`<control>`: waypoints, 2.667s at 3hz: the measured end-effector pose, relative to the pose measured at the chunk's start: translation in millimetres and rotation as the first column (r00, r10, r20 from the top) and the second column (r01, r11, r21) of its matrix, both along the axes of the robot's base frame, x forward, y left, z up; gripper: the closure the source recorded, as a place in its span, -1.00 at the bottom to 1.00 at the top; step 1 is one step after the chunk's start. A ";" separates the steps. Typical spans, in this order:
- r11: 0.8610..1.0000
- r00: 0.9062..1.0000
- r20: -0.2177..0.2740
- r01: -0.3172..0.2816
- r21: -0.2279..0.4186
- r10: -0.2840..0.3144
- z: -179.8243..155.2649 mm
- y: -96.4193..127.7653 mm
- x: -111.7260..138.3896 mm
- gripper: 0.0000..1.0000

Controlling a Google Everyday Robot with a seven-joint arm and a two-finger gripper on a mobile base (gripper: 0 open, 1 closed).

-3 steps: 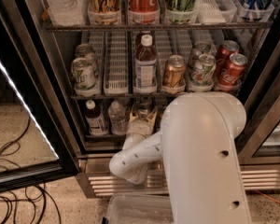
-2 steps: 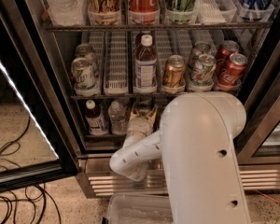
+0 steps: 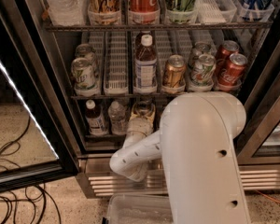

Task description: Pick redbull can from bottom shelf of fridge

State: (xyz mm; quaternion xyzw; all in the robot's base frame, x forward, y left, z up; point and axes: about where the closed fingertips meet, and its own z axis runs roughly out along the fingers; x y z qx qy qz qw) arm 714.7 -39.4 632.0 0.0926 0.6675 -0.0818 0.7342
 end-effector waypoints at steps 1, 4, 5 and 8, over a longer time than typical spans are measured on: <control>1.000 1.000 -0.013 -0.003 0.016 0.004 2.1 0.8 -9.4 1.00; 0.999 1.000 -0.012 -0.012 0.052 0.013 15.1 0.9 -29.9 1.00; 0.999 1.000 0.018 -0.011 0.048 0.010 31.2 -3.7 -37.0 1.00; 0.972 0.983 0.039 -0.181 0.149 0.177 67.9 -31.0 -90.3 1.00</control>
Offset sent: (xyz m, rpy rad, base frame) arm -0.0378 -0.0065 0.0218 0.0396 -0.0149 -0.0237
